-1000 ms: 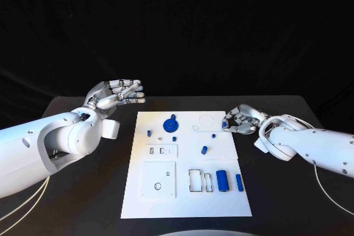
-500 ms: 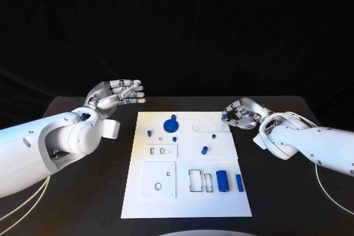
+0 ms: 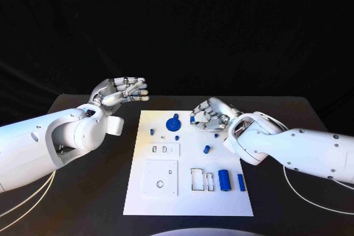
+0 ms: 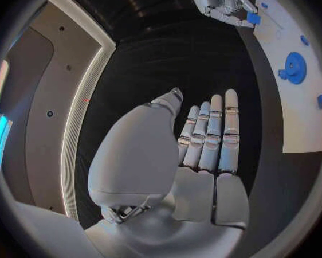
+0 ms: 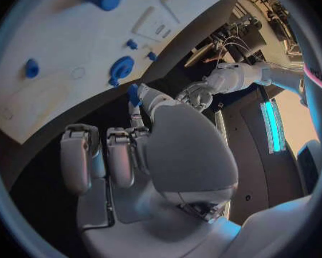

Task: Assemble the parts on the task board

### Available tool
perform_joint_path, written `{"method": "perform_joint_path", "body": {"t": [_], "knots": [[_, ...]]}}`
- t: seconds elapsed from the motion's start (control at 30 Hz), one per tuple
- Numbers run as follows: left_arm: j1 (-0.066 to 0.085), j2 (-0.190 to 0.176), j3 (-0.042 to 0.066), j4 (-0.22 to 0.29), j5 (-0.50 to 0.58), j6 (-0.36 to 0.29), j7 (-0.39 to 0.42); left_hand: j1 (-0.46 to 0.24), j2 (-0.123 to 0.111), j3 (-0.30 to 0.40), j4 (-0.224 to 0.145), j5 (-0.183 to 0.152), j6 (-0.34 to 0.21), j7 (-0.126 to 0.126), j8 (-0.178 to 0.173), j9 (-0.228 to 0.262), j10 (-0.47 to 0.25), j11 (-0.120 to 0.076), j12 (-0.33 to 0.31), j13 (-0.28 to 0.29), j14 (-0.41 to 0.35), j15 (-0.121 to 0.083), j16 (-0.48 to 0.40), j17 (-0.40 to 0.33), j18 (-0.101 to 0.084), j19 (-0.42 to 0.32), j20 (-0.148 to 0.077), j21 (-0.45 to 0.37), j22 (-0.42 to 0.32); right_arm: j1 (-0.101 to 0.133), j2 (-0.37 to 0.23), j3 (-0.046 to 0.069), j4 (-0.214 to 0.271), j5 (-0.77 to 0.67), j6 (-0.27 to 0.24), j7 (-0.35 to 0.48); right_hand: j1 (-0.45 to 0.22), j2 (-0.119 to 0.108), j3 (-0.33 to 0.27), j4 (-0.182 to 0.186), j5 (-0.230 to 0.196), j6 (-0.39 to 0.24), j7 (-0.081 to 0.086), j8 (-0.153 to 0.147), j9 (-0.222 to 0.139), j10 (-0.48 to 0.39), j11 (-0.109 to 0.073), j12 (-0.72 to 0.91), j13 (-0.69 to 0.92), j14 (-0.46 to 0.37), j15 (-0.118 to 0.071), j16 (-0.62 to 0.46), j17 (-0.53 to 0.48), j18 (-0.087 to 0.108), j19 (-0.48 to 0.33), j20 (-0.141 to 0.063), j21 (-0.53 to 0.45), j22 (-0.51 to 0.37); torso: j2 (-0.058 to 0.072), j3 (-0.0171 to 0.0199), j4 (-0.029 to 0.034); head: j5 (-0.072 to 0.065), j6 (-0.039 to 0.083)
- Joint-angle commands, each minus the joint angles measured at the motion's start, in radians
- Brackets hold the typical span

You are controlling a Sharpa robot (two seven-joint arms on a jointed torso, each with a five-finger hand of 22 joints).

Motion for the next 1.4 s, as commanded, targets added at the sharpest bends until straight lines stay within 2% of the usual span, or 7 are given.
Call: {"method": "perform_joint_path", "body": {"t": [0.03,0.17,0.3,0.47,0.77,1.1,1.4], "knots": [[0.001,0.005,0.000,-0.003,-0.003,0.018,0.004,-0.004,-0.005,0.005,0.001,-0.003,0.006,0.018,-0.004,-0.001,0.008,0.002,-0.004,0.000,-0.004,0.006,-0.003,0.001,0.010,-0.004,0.002,0.004,-0.002,-0.008,0.030,-0.001,0.006,-0.059,-0.023,-0.086,-0.005,0.004,0.007,0.000,0.007,-0.004,0.000,0.013,0.018,0.043,-0.004,-0.002,0.176,0.100,-0.005,0.002,0.237,-0.008,0.036,-0.006,0.000,0.181,-0.004,-0.0035,0.0020,0.007,-0.005],[0.000,0.011,0.000,-0.007,-0.003,0.020,0.004,-0.004,-0.005,0.005,0.001,-0.003,0.006,0.018,-0.004,-0.001,0.008,0.002,-0.004,0.000,-0.004,0.006,-0.003,0.001,0.010,-0.004,0.002,0.003,-0.002,-0.024,0.073,-0.002,0.010,-0.078,-0.015,-0.136,-0.010,0.002,0.009,0.000,0.006,-0.004,0.000,0.014,0.019,0.045,-0.003,0.000,0.178,0.100,-0.005,0.002,0.235,-0.007,0.034,-0.006,-0.004,0.179,-0.004,-0.0050,0.0038,0.015,-0.007],[0.000,0.016,0.000,-0.013,-0.003,0.022,0.004,-0.004,-0.005,0.005,0.001,-0.003,0.006,0.018,-0.004,-0.001,0.008,0.002,-0.004,0.000,-0.004,0.006,-0.003,0.001,0.010,-0.004,0.002,0.003,-0.002,-0.044,0.110,-0.003,0.003,-0.096,0.005,-0.175,-0.011,0.000,0.010,-0.003,0.006,-0.005,0.000,0.014,0.020,0.045,-0.004,0.001,0.179,0.099,-0.005,0.001,0.233,-0.006,0.033,-0.006,-0.006,0.177,-0.002,-0.0032,-0.0008,0.028,-0.012],[-0.001,0.021,0.000,-0.016,-0.003,0.026,0.004,-0.004,-0.005,0.005,0.001,-0.003,0.007,0.018,-0.004,-0.001,0.009,0.002,-0.004,0.000,-0.004,0.006,-0.004,0.002,0.010,-0.005,0.002,0.003,-0.002,-0.069,0.135,-0.004,-0.004,-0.117,0.025,-0.195,-0.014,-0.003,0.013,-0.006,0.006,-0.006,0.000,0.015,0.020,0.045,-0.003,0.000,0.178,0.099,-0.005,0.000,0.231,-0.005,0.030,-0.006,-0.010,0.174,-0.001,-0.0027,0.0009,0.033,-0.014],[-0.002,0.023,0.000,-0.021,-0.003,0.028,0.005,-0.004,-0.005,0.006,0.001,-0.003,0.007,0.018,-0.004,-0.001,0.009,0.002,-0.004,0.000,-0.004,0.006,-0.004,0.002,0.010,-0.006,0.002,0.003,-0.002,-0.098,0.167,-0.005,-0.007,-0.157,0.048,-0.217,-0.018,-0.006,0.014,-0.007,0.006,-0.007,0.001,0.015,0.021,0.045,-0.003,0.000,0.178,0.098,-0.004,0.000,0.230,-0.005,0.030,-0.006,-0.012,0.173,-0.001,-0.0012,0.0014,0.040,-0.021],[-0.002,0.022,0.000,-0.022,-0.003,0.029,0.003,-0.004,-0.005,0.006,0.001,-0.003,0.007,0.018,-0.004,-0.001,0.009,0.002,-0.004,0.000,-0.004,0.006,-0.004,0.002,0.010,-0.006,0.002,0.003,-0.002,-0.110,0.185,-0.007,-0.024,-0.171,0.061,-0.220,-0.022,-0.008,0.016,-0.008,0.006,-0.007,0.001,0.016,0.022,0.045,-0.003,0.001,0.179,0.098,-0.004,0.000,0.229,-0.005,0.030,-0.005,-0.011,0.174,-0.001,-0.0022,0.0008,0.048,-0.028],[-0.001,0.021,0.000,-0.022,-0.003,0.029,0.003,-0.004,-0.005,0.006,0.001,-0.003,0.007,0.018,-0.004,-0.001,0.009,0.002,-0.004,0.000,-0.004,0.006,-0.004,0.002,0.010,-0.006,0.002,0.003,-0.002,-0.112,0.187,-0.007,-0.028,-0.163,0.082,-0.233,-0.032,-0.014,0.019,-0.009,0.005,-0.009,0.002,0.017,0.023,0.045,-0.002,0.001,0.179,0.098,-0.004,-0.001,0.227,-0.004,0.028,-0.005,-0.015,0.171,-0.001,-0.0012,0.0003,0.050,-0.035]]}}
